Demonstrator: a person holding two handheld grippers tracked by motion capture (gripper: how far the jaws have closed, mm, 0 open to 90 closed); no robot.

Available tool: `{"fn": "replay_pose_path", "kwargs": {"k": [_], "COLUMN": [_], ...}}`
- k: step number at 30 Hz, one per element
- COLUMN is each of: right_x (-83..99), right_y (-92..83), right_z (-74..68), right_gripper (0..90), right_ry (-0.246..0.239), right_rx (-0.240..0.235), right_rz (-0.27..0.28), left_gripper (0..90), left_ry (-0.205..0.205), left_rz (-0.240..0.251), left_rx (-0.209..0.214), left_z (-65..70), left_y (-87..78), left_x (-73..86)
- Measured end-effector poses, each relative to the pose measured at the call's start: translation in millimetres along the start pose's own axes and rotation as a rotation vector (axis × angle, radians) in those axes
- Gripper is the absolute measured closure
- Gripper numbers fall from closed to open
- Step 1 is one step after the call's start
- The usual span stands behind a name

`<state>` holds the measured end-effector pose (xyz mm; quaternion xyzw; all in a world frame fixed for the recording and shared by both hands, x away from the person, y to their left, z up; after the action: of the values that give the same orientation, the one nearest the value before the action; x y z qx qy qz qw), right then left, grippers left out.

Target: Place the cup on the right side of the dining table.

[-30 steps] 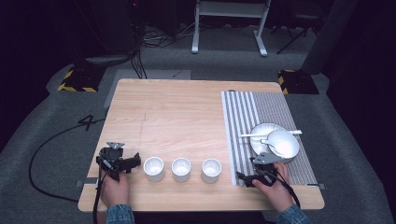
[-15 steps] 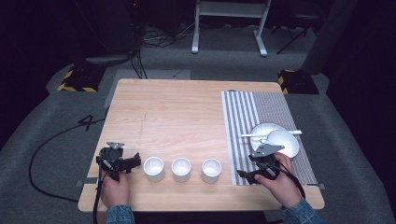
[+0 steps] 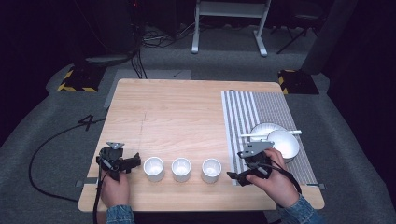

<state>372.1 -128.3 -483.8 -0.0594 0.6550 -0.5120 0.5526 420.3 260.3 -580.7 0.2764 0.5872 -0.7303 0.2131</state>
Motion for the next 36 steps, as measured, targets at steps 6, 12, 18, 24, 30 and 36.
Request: {"fn": "replay_pose_path", "kwargs": {"k": [6, 12, 18, 24, 30, 36], "right_x": [-10.7, -21.0, -24.8, -23.3, -18.2, -14.4], "right_y": [9.1, 19.5, 37.0, 54.7, 71.1, 81.1], "right_z": [-15.8, -28.2, -33.6, -40.1, -47.3, -49.8], "right_gripper": [17.1, 17.0, 15.8, 15.8, 15.8, 18.1], "right_ry": [-0.027, -0.049, -0.018, -0.007, -0.019, -0.037], "right_rx": [-0.039, -0.072, -0.085, -0.086, -0.098, -0.091], "right_rz": [0.001, 0.003, -0.004, -0.016, -0.047, -0.064], "left_gripper": [0.2, 0.2, 0.2, 0.2, 0.2, 0.2], "left_ry": [0.001, 0.0, 0.0, 0.0, 0.001, 0.0], "left_rz": [-0.001, 0.0, 0.0, 0.0, 0.0, -0.001], "left_rx": [0.0, 0.0, 0.0, 0.0, 0.0, 0.0], "left_z": [0.0, 0.0, 0.0, 0.0, -0.1, 0.0], "left_y": [-0.1, 0.0, 0.0, 0.0, 0.0, -0.1], "left_x": [0.1, 0.0, 0.0, 0.0, 0.0, 0.1]}}
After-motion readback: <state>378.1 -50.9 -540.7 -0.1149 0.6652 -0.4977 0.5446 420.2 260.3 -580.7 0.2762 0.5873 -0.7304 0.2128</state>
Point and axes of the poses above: each handheld gripper's, and its own axes: y roughly forward along the jaws, x roughly out of its underside, z roughly to its right, the point moved 10 cm from there along y, roughly forward along the jaws, and after that the axes turned 10 degrees about x, right-handed, at the moved point
